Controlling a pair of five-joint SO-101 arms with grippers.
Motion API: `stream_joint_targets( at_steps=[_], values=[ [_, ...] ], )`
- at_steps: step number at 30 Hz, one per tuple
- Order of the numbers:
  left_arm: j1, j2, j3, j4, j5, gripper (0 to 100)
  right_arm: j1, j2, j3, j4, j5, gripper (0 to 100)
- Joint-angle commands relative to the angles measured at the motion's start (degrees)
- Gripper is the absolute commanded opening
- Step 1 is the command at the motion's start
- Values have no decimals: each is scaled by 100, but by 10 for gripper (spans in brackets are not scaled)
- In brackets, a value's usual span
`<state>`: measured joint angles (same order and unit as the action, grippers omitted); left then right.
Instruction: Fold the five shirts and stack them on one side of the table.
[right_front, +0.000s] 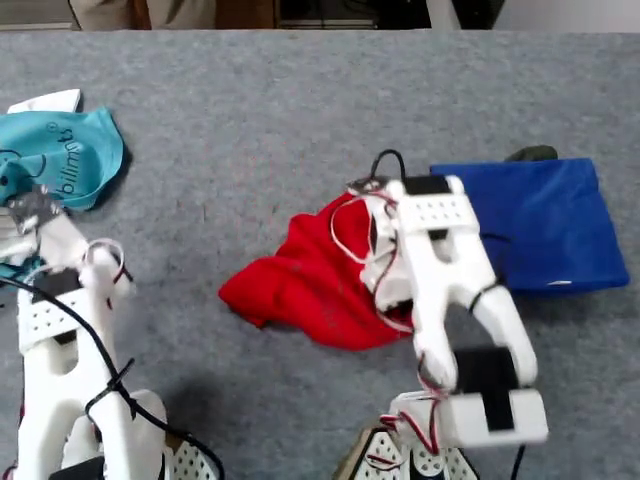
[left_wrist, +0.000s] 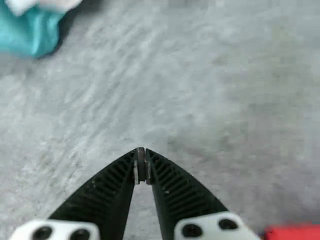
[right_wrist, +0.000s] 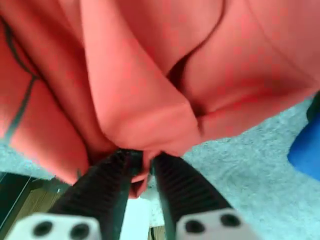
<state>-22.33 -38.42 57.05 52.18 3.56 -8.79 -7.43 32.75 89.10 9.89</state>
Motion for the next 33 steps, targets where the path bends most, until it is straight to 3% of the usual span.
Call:
stream_joint_targets(
  at_steps=[1,4,7,14,18,23,27,33],
  values=[
    [800,-101,-791,220,44,91,127,-963,198,-62,88,184],
    [1626,-101,-1116,211,484,174,127,-1640,127,105,79,198],
    [2356,-48,-1451,158,888,186,259,-2229,-215,334,79,186],
    [3684,1235,-1538,-941,967,186,1490,-2633,-1587,255,35,185],
    [3851,2686,-1793,-1134,976,185,1912,-2299,-1859,-18,35,185],
    [3842,4031,-2558,-545,958,160,2035,-1868,-1877,-53,35,185],
    [3842,4567,-3103,-79,949,19,2035,-1587,-1877,-246,-9,185],
    [3587,4743,-3358,369,949,19,1982,-1209,-1877,-466,-378,185]
  ],
)
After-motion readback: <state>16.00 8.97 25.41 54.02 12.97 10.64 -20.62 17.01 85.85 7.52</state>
